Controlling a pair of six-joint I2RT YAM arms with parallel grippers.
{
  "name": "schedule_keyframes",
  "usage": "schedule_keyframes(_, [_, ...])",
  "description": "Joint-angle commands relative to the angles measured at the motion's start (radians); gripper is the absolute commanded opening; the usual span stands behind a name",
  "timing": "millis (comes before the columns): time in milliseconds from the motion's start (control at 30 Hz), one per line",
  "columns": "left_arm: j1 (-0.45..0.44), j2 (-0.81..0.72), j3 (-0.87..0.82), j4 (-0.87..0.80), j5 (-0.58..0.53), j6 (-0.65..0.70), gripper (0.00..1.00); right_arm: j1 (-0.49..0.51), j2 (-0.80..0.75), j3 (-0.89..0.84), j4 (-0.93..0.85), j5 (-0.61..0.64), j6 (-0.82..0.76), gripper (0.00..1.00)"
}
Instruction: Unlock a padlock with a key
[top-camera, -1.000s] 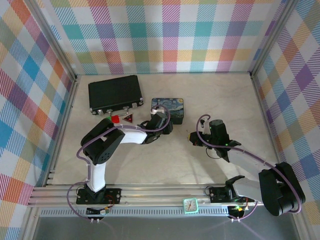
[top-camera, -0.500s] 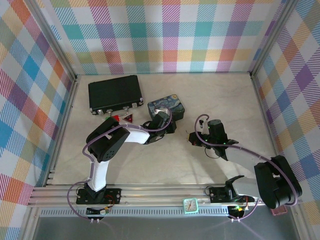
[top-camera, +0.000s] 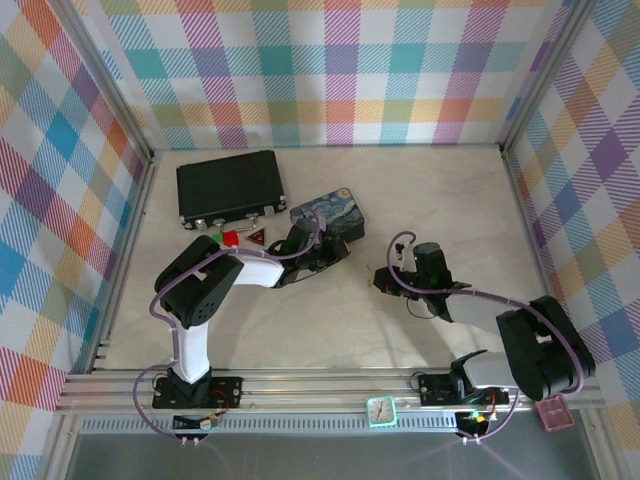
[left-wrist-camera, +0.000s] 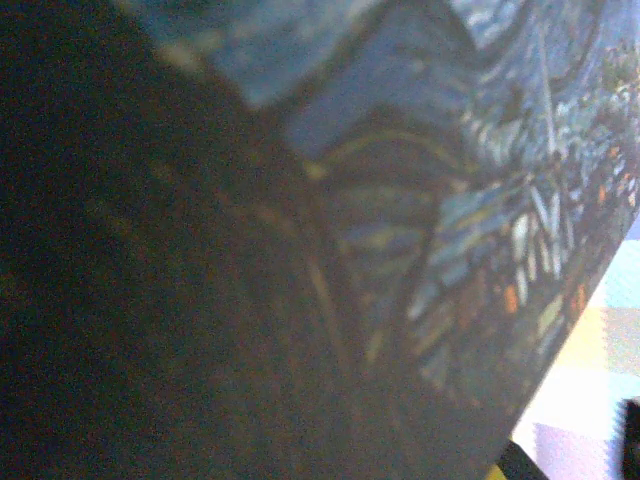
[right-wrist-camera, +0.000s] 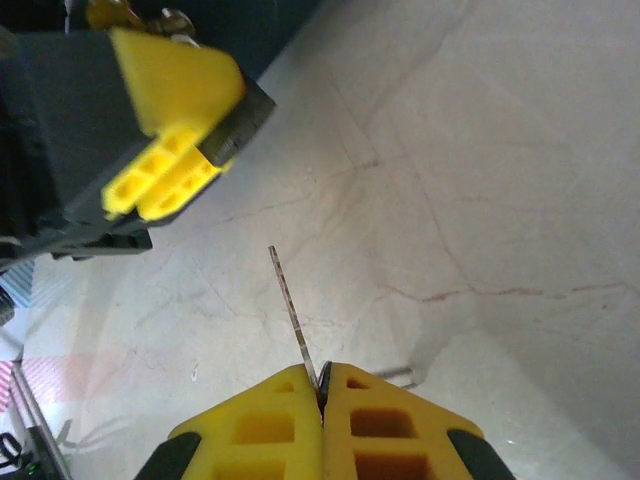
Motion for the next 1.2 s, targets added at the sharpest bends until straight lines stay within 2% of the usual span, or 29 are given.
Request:
schedule_keyframes(0, [0.001,-0.012,-0.05,0.229,0.099,-0.172,0.0,-0.006,0.026,-0.017,0.127,-0.103,0.045,0.0])
schedule_keyframes(133, [0.001,0.009,-0.077,0.347,0.12,-0.231,0.0,-0.007,0.062,-0.02,0.191,-0.184,0.061,0.0])
schedule_keyframes(367, [0.003,0.054,-0.089,0.52,0.167,-0.314,0.0,-0.043,0.115,-0.02,0.302,-0.251,0.101,0.0])
schedule_keyframes(567, [0.004,0.065,-0.112,0.534,0.157,-0.296,0.0,-0.071,0.137,0.015,0.329,-0.288,0.126,0.0])
schedule_keyframes(733, [0.011,0.102,-0.127,0.615,0.165,-0.332,0.0,-0.083,0.143,0.034,0.307,-0.292,0.111,0.0])
schedule_keyframes(1167, [0.01,0.103,-0.141,0.605,0.175,-0.327,0.0,-0.082,0.227,0.067,0.39,-0.323,0.14,0.0])
